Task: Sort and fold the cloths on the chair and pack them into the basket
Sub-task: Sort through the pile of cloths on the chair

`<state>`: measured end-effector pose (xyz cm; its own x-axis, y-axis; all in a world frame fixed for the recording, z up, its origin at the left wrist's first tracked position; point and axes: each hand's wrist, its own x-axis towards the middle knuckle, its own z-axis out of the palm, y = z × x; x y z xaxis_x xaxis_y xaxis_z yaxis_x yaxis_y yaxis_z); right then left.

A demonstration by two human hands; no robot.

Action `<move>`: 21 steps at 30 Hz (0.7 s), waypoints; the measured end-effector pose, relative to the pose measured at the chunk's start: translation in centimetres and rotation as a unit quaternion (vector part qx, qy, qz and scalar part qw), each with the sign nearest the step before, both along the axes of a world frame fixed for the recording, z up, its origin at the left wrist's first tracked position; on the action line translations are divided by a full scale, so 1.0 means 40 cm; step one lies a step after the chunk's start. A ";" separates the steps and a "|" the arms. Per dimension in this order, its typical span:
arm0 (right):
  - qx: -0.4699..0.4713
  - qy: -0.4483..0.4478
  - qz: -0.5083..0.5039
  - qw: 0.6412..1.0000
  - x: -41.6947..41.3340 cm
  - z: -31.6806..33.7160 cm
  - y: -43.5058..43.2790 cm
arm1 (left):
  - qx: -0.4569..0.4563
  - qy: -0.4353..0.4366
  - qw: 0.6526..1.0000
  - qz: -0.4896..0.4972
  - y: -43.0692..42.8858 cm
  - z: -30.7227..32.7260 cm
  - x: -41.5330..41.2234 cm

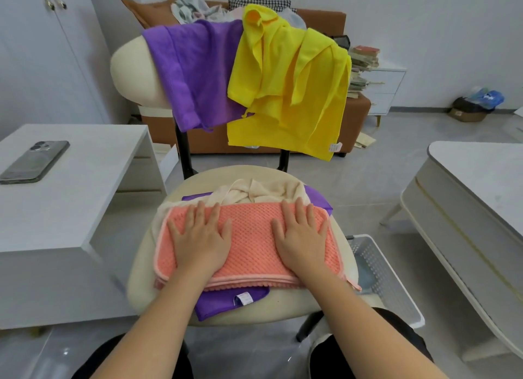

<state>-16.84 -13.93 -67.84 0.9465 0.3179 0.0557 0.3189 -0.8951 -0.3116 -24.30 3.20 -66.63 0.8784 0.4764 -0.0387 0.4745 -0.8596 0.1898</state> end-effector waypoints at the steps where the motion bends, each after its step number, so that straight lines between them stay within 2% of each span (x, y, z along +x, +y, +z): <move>1: 0.003 0.013 -0.020 1.000 -0.002 0.002 -0.003 | -0.005 0.001 1.000 0.020 0.007 0.002 -0.002; 4: 0.010 0.037 -0.056 0.998 -0.007 0.008 -0.007 | -0.037 -0.009 0.997 0.064 0.044 0.011 -0.009; 7: 0.002 0.034 -0.056 0.998 -0.011 0.017 -0.007 | -0.101 -0.086 0.987 0.086 0.086 0.028 -0.019; 10: 0.005 0.033 -0.059 0.998 -0.012 0.033 0.000 | -0.182 -0.173 0.959 0.130 0.121 0.046 -0.029; 13: 0.027 0.004 -0.031 0.999 -0.022 0.067 0.040 | -0.290 -0.210 0.917 0.179 0.151 0.053 -0.038; 15: 0.034 -0.014 0.025 0.999 -0.036 0.092 0.095 | -0.353 -0.206 0.889 0.205 0.169 0.055 -0.042; 17: 0.025 -0.010 0.093 0.995 -0.057 0.105 0.157 | -0.389 -0.179 0.877 0.218 0.189 0.055 -0.044; 19: -0.022 0.006 0.153 0.988 -0.077 0.094 0.203 | -0.439 -0.150 0.855 0.233 0.208 0.059 -0.047; 21: -0.097 -0.008 0.185 0.978 -0.090 0.065 0.222 | -0.515 -0.120 0.813 0.244 0.223 0.064 -0.054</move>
<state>-20.45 -5.05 -65.26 0.7646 0.6440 -0.0250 0.6351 -0.7596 -0.1402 -26.46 12.12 -64.06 0.6361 0.5930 -0.4937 0.5548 0.0931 0.8268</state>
